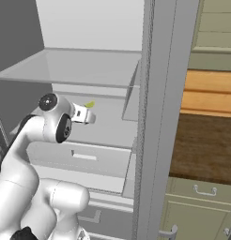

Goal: Take the strawberry from the fridge and place it on top of the pancake, located on the dining counter.

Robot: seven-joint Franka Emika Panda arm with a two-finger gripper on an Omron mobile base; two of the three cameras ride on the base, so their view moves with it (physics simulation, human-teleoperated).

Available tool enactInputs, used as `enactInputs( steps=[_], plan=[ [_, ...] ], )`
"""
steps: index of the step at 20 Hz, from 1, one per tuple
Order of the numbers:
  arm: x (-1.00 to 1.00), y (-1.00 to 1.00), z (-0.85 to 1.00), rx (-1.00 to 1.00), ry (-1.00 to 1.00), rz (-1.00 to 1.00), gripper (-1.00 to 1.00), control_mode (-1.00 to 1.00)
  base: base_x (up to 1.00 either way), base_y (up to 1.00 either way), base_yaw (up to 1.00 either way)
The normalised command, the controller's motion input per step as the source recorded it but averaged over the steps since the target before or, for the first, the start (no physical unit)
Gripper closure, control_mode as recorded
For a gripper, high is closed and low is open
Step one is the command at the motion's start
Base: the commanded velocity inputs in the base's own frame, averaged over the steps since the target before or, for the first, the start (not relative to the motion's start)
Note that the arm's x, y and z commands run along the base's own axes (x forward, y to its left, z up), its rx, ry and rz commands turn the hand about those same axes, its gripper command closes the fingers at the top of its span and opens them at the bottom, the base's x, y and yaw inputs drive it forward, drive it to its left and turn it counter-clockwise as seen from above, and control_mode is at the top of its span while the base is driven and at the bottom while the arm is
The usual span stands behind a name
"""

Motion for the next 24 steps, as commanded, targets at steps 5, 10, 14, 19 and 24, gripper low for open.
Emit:
enactInputs(
  steps=[5, 10, 14, 19, 24],
  plan=[
    [0.29, 0.0, -0.31, 0.0, 0.0, 0.0, -1.0, -1.0, 0.0, 0.0, 0.0],
    [0.36, 0.0, -0.25, 0.0, 0.14, -0.01, -1.0, -1.0, 0.0, 0.0, 0.0],
    [0.33, 0.0, -0.06, 0.0, 0.04, 0.0, -1.0, -1.0, 0.0, 0.0, 0.0],
    [0.23, 0.0, -0.08, 0.0, 0.0, 0.0, -1.0, -1.0, 0.0, 0.0, 0.0],
    [0.22, 0.0, -0.2, 0.0, 0.0, 0.0, -1.0, -1.0, 0.0, 0.0, 0.0]
  ],
)
